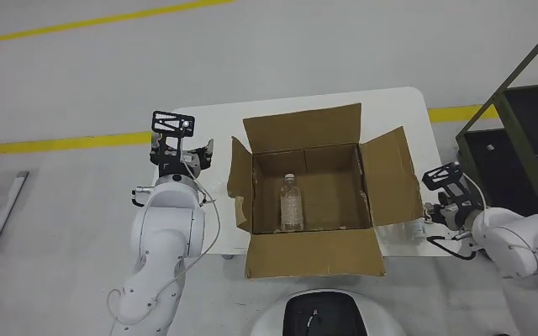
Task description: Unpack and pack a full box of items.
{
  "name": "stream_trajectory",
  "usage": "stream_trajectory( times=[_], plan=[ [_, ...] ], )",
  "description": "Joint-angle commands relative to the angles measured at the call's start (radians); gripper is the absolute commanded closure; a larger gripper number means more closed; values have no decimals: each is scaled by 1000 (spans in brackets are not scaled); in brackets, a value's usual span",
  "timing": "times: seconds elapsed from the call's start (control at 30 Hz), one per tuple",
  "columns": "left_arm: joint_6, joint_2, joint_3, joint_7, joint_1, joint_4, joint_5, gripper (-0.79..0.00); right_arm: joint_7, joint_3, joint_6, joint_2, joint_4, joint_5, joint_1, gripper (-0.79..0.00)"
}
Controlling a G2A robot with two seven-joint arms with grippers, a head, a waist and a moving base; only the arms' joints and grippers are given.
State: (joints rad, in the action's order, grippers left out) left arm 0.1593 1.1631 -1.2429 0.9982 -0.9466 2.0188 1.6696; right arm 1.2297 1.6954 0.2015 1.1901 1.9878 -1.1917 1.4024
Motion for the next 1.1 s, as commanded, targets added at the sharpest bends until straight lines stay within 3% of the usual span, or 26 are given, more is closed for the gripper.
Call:
stream_trajectory(
  times=[0.0,0.3,0.67,0.9,1.0,1.07],
  plan=[
    [0,0,0,0,0,0,0,-785,4,-22,0,-1,-27,-10,-14,-336],
    [0,0,0,0,0,0,0,-785,-17,-77,-10,-5,-115,-45,-47,-388],
    [0,0,0,0,0,0,0,-785,-39,-123,-14,-7,-157,-39,-38,-391],
    [0,0,0,0,0,0,0,-785,-60,-131,-34,-9,-171,-21,-32,-591],
    [0,0,0,0,0,0,0,-785,-69,-137,-38,-9,-179,-11,-30,-622],
    [0,0,0,0,0,0,0,-785,-73,-142,-36,-10,-182,-5,-31,-597]
  ],
)
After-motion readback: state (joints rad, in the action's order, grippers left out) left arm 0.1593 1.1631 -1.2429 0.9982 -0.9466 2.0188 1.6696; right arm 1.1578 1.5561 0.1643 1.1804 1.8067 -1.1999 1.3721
